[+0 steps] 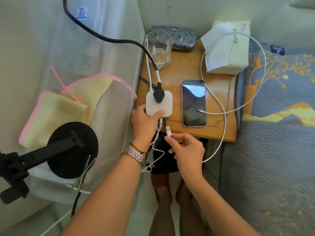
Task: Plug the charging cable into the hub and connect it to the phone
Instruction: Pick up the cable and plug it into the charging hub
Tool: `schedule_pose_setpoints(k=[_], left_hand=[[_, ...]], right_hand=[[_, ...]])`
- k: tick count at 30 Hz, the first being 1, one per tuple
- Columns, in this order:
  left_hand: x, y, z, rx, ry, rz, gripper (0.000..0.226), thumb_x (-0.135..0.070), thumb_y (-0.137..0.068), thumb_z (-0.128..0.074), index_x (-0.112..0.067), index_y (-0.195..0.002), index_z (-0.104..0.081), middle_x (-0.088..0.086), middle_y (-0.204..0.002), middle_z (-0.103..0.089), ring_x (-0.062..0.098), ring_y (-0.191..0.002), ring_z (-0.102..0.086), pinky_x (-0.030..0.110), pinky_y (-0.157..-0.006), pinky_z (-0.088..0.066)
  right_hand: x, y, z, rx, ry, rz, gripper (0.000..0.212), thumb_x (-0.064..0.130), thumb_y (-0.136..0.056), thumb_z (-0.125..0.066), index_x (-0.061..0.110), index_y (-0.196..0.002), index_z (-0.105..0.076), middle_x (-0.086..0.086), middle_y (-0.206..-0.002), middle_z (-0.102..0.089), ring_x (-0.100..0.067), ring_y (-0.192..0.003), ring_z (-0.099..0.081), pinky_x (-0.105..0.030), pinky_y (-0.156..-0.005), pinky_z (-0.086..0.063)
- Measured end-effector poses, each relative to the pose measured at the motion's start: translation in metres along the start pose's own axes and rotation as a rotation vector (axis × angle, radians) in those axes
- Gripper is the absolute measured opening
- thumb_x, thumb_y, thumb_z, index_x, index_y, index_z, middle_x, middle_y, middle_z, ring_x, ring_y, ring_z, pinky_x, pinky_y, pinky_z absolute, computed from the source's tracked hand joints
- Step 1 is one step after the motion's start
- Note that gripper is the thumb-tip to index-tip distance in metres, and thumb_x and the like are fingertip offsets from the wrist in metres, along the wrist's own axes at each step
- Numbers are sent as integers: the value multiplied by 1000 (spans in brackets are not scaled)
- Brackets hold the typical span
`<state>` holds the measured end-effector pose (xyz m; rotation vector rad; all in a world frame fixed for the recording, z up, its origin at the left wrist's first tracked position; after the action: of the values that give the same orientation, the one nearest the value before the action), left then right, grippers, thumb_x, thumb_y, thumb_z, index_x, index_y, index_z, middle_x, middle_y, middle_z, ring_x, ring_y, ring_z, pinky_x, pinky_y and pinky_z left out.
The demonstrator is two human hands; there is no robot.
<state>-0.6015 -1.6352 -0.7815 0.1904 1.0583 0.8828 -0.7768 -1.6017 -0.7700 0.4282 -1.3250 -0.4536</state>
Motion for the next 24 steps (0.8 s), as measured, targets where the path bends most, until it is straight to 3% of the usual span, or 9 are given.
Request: schedule_pose_setpoints(k=[6,12,15,17,20,22,24], left_hand=[[5,-4,-3,-54,87,52,50,-21,-72,-77,-14,-115,-53,8,-121,-58,23,-108,-57,43,-94,-50],[5,-2,0,-79,276,78,34,-3,-75,-71,-15,-101,-54,-5,-97,-62,8,-88,-62,13,-63,-46],[8,-5,-2,-21,373,155,34,1,-73,-72,-14,-100,-57,2,-102,-65,13,-91,-63,22,-74,-50],[8,-6,-3,9,410,186,35,1,-72,-73,-14,-100,-59,0,-97,-65,11,-87,-62,21,-71,-49],[7,-7,-7,69,467,207,39,1,-71,-75,-16,-102,-59,0,-100,-67,13,-92,-64,24,-76,-51],[6,-7,-9,109,487,202,43,2,-71,-74,-18,-105,-57,4,-108,-68,16,-99,-65,28,-84,-52],[4,-7,-10,135,492,177,45,1,-71,-74,-20,-107,-55,3,-109,-69,13,-98,-65,26,-80,-52]], right_hand=[[-3,-4,-3,-20,-32,-36,18,19,-74,-80,31,-68,-69,13,-61,-71,-4,-47,-63,-12,-44,-48],[-5,-1,-11,-25,-52,-73,14,20,-75,-80,28,-70,-70,7,-59,-71,-6,-46,-63,-12,-41,-45],[-3,-1,-17,-34,-21,-69,14,24,-75,-79,34,-70,-69,9,-60,-71,-4,-45,-62,-13,-45,-46],[-3,-1,-20,-41,1,-70,15,26,-76,-78,36,-70,-69,9,-58,-70,-4,-45,-61,-17,-48,-48],[-2,-3,-20,-66,15,-71,1,27,-79,-75,28,-78,-75,8,-62,-71,-4,-46,-58,-24,-56,-52],[1,-5,-19,-92,41,-64,8,28,-81,-73,23,-85,-77,8,-67,-72,-5,-52,-60,-28,-62,-55],[5,-6,-18,-108,70,-57,11,29,-83,-71,21,-87,-77,7,-70,-73,-10,-60,-63,-31,-67,-57]])
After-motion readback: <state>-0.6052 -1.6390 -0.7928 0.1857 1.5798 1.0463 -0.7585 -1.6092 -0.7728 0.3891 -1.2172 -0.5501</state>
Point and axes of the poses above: each hand's wrist, its own y-axis away from the middle knuckle, its own z-axis out of the back of the hand, x = y × z, the point moved 8 cm from there along -y, towards the middle knuckle
